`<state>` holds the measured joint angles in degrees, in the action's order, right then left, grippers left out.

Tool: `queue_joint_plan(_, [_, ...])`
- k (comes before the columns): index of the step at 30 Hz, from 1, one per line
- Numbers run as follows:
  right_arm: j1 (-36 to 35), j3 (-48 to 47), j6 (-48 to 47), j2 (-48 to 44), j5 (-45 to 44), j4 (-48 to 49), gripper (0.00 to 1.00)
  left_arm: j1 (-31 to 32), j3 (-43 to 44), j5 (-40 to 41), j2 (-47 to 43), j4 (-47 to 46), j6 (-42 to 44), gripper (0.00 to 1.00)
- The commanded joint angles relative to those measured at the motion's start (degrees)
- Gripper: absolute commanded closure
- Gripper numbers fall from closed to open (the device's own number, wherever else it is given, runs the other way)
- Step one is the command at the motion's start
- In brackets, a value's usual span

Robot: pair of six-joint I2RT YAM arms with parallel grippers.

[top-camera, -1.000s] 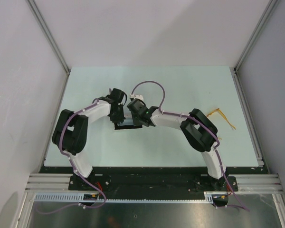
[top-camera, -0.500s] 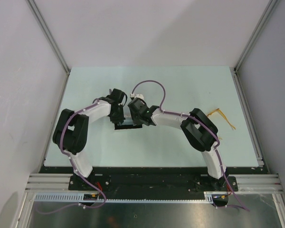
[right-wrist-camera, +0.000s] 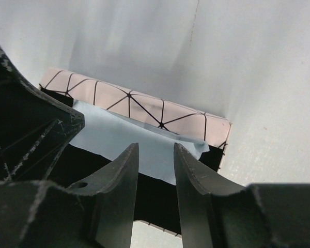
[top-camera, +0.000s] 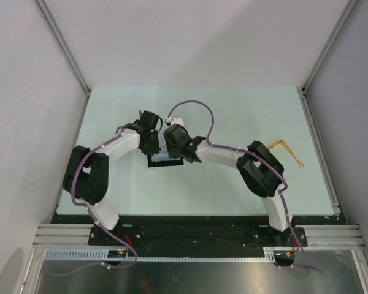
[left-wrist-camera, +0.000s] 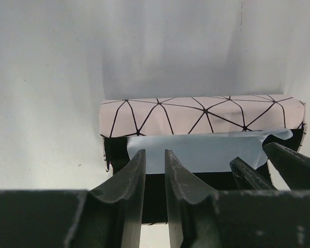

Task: Organize the sunglasses
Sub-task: Smooth out the folded cleaning cloth near the sunglasses case, then rotate the sunglasses case at the center of the board.

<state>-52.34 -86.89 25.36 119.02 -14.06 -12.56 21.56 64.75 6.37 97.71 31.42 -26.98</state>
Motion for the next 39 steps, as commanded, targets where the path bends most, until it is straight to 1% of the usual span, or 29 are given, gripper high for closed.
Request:
queue_joint_plan(1, [-0.7,0.7,-0.3,-1.2,-1.2,4.9,0.65,-0.7,2.6,0.9,-2.7,-0.1,0.1,0.74])
queue_joint_plan(5, [-1.2,2.3,-1.2,-0.9,-3.0,7.8,0.75,-1.3,3.4,0.6,-2.3,-0.1,0.3,0.73])
queue_joint_plan(6, [-1.3,2.3,-1.2,-0.5,-3.5,7.8,0.81,-1.4,3.6,0.5,-2.3,-0.2,0.3,0.73])
queue_joint_plan(10, [-1.5,3.0,-0.8,-0.2,-4.7,7.5,0.91,-2.1,4.5,0.3,-1.8,-0.1,0.6,0.73])
queue_joint_plan(13, [-1.5,3.9,-0.8,0.1,-5.9,8.2,0.97,-2.8,5.2,0.1,-1.4,0.0,0.8,0.73])
queue_joint_plan(16, [-1.5,4.1,-1.1,1.1,-6.9,9.1,1.0,-3.2,6.1,0.0,-0.5,-0.1,1.1,0.73])
queue_joint_plan(20, [-1.5,5.0,-0.9,1.3,-7.6,9.7,1.0,-3.5,8.1,-0.1,1.2,0.0,1.3,0.72])
queue_joint_plan(24, [-1.3,6.2,-0.9,0.2,-7.6,10.5,1.0,-4.2,11.1,0.0,6.2,0.0,2.0,0.69])
queue_joint_plan(29, [-1.1,6.5,-1.1,-1.2,-7.0,11.0,1.0,-4.8,13.5,-1.1,10.5,0.0,3.2,0.69])
queue_joint_plan(36, [-1.1,7.8,-0.8,-6.9,-6.2,10.7,1.0,-5.8,9.8,-1.5,11.8,0.7,3.5,0.7])
queue_joint_plan(39, [-1.2,7.9,-0.1,-8.4,-5.6,9.5,0.99,-5.8,7.7,-3.6,11.5,0.9,3.8,0.72])
